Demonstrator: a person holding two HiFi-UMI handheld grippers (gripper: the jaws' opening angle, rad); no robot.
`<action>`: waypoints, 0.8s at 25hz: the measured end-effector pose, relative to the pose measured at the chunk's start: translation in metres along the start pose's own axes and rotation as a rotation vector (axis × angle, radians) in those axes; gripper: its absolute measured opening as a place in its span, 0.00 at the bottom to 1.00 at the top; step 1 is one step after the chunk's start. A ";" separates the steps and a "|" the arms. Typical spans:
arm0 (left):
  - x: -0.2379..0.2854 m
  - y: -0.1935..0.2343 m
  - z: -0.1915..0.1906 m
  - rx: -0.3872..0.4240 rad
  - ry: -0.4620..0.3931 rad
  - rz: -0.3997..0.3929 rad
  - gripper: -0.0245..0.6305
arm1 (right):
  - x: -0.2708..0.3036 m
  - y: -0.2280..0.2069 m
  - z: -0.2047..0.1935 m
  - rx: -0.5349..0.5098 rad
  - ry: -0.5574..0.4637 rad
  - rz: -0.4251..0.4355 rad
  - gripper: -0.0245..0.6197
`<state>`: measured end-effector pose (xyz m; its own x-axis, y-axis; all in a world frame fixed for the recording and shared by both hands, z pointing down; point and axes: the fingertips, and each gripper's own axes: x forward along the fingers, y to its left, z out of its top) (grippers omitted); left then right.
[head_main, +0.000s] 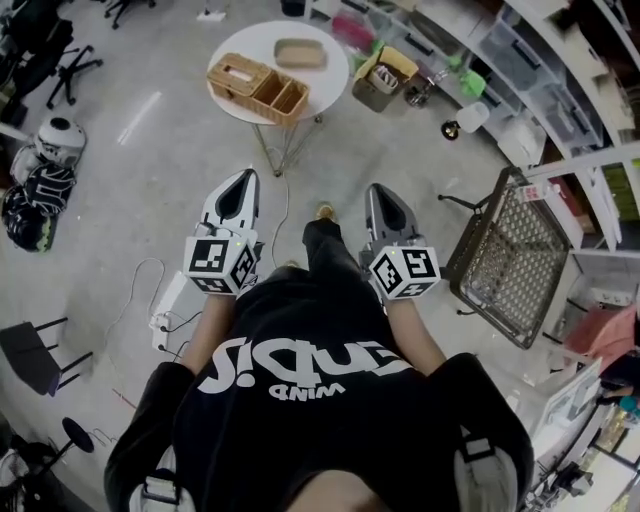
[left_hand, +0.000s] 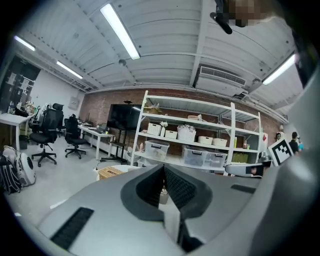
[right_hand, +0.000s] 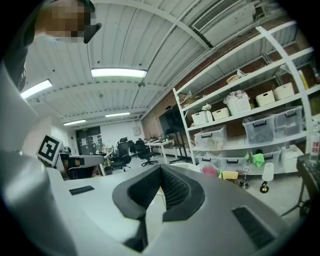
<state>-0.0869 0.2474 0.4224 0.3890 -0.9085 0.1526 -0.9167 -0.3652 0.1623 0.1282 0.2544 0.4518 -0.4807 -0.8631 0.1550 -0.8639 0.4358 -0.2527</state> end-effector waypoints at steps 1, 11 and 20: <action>0.004 0.001 0.001 0.000 -0.004 -0.004 0.04 | 0.003 -0.003 0.001 0.002 -0.003 -0.003 0.04; 0.060 0.037 0.013 -0.011 -0.014 0.012 0.04 | 0.081 -0.025 0.012 0.027 -0.004 0.016 0.04; 0.146 0.074 0.038 -0.007 0.006 0.016 0.04 | 0.174 -0.063 0.039 0.043 0.010 0.039 0.04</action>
<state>-0.1014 0.0804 0.4194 0.3751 -0.9128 0.1614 -0.9220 -0.3495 0.1663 0.1044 0.0665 0.4571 -0.5157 -0.8430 0.1533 -0.8372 0.4576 -0.2995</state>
